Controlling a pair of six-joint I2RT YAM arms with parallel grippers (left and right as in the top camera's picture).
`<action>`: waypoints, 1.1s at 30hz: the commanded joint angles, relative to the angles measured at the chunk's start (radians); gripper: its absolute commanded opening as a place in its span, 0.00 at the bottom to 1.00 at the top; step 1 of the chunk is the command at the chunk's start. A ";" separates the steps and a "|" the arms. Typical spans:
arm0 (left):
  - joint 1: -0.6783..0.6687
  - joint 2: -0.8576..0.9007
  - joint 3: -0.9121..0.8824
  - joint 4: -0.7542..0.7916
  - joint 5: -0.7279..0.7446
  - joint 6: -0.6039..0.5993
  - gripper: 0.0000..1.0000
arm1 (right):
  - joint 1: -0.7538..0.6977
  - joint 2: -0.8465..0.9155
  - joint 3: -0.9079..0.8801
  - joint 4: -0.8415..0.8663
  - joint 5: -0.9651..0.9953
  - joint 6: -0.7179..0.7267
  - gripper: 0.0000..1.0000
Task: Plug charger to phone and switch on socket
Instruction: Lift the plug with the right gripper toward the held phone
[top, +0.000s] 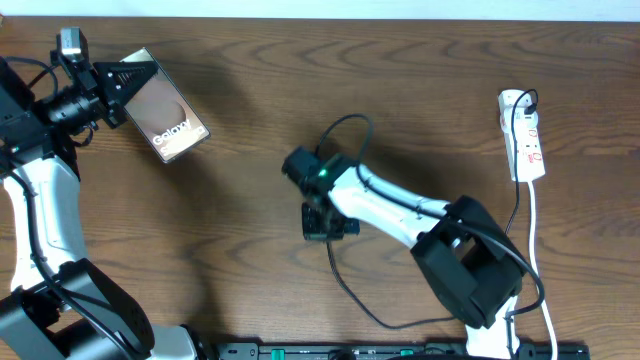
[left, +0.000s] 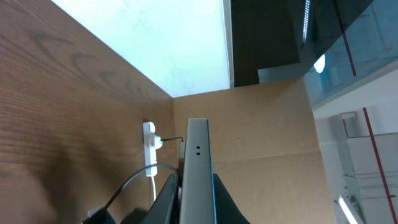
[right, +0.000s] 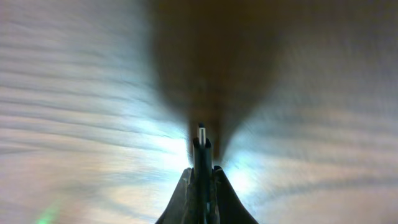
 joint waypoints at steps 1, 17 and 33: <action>0.002 -0.003 0.005 0.009 0.021 0.006 0.07 | -0.052 0.010 0.056 0.027 -0.207 -0.200 0.01; 0.000 -0.003 0.004 0.009 0.021 0.006 0.07 | -0.267 0.010 0.099 0.160 -1.281 -0.911 0.01; -0.103 -0.003 0.004 0.013 0.058 0.213 0.07 | -0.174 0.010 0.099 0.411 -1.376 -0.988 0.01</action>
